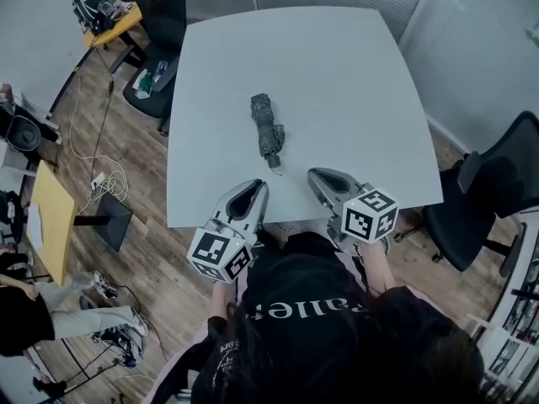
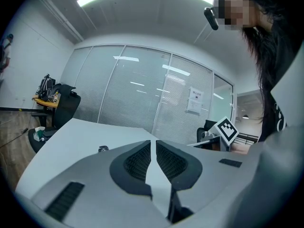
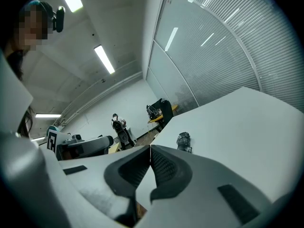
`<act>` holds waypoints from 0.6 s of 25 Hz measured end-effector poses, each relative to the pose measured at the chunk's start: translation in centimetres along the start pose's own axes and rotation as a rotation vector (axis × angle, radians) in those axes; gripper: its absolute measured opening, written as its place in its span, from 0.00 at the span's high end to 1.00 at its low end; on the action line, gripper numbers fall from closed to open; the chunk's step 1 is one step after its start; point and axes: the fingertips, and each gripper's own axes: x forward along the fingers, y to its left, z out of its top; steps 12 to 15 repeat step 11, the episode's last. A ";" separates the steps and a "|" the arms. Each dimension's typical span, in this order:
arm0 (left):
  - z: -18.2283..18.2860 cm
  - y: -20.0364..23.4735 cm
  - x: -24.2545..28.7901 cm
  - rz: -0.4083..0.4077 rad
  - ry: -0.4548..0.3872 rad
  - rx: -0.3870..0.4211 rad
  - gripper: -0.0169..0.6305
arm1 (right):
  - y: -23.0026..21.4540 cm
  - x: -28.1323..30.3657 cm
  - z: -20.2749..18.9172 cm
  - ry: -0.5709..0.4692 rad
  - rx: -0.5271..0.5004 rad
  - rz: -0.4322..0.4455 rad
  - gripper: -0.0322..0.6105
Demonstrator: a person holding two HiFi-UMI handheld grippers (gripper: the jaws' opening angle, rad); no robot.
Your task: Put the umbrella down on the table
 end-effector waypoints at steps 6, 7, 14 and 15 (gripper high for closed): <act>-0.4 -0.6 0.0 0.009 -0.007 0.000 0.90 | -0.3 -0.5 -0.3 0.003 -0.007 0.013 0.92; -0.5 -0.7 0.0 0.010 -0.011 -0.001 0.90 | -0.3 -0.5 -0.4 0.003 -0.009 0.015 0.92; -0.7 -1.1 0.0 0.008 -0.019 0.001 0.90 | -0.6 -0.8 -0.5 0.001 -0.014 0.012 0.92; -0.7 -1.1 0.0 0.008 -0.019 0.001 0.90 | -0.6 -0.8 -0.5 0.001 -0.014 0.012 0.92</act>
